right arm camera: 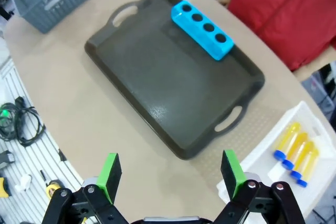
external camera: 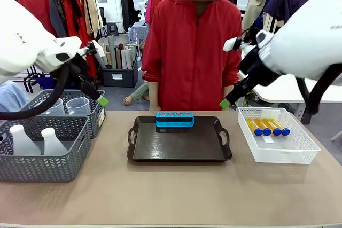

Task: Prepare the laboratory tools.
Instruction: Pick up one Large Measuring Cup and place it on the Handle tray.

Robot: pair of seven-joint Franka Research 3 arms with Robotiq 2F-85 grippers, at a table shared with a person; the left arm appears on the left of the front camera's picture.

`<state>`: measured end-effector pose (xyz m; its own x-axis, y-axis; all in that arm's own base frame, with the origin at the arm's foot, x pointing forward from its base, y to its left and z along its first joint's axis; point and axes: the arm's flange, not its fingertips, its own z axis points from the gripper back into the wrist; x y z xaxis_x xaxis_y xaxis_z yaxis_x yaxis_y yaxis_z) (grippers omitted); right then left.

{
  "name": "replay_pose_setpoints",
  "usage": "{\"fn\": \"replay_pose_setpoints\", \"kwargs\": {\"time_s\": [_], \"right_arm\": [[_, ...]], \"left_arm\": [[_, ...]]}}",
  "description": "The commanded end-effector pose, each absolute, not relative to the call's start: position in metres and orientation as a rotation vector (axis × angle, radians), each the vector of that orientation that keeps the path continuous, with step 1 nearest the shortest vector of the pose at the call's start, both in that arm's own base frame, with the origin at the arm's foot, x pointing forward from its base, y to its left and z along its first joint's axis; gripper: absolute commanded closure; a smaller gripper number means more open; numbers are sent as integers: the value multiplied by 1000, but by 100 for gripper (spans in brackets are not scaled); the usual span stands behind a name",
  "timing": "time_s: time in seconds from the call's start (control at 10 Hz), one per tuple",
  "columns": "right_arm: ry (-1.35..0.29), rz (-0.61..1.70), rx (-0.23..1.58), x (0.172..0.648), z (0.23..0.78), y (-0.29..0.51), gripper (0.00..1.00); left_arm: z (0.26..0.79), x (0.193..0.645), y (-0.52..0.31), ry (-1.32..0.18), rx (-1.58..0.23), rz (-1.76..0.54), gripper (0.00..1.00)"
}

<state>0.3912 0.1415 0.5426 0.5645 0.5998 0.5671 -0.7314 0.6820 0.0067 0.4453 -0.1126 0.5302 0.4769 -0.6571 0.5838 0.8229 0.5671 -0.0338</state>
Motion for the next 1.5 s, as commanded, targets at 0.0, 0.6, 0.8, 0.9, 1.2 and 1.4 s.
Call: {"fn": "replay_pose_setpoints", "kwargs": {"time_s": [0.0, 0.6, 0.8, 0.9, 1.2, 1.4], "right_arm": [[-609, 811, 317, 396, 562, 115, 0], [-617, 773, 283, 393, 568, 113, 0], [-607, 798, 289, 392, 582, 111, 0], [-591, 843, 298, 392, 593, 112, 0], [-661, 907, 306, 395, 639, 99, 0], [-703, 917, 320, 393, 667, 85, 0]], "left_arm": [[533, 460, -103, -580, -383, -921, 0], [539, 456, -102, -585, -358, -902, 0], [554, 460, -95, -578, -360, -872, 0], [569, 461, -86, -595, -366, -860, 0], [605, 461, -65, -653, -405, -859, 0], [631, 467, -55, -697, -425, -866, 0]]}}
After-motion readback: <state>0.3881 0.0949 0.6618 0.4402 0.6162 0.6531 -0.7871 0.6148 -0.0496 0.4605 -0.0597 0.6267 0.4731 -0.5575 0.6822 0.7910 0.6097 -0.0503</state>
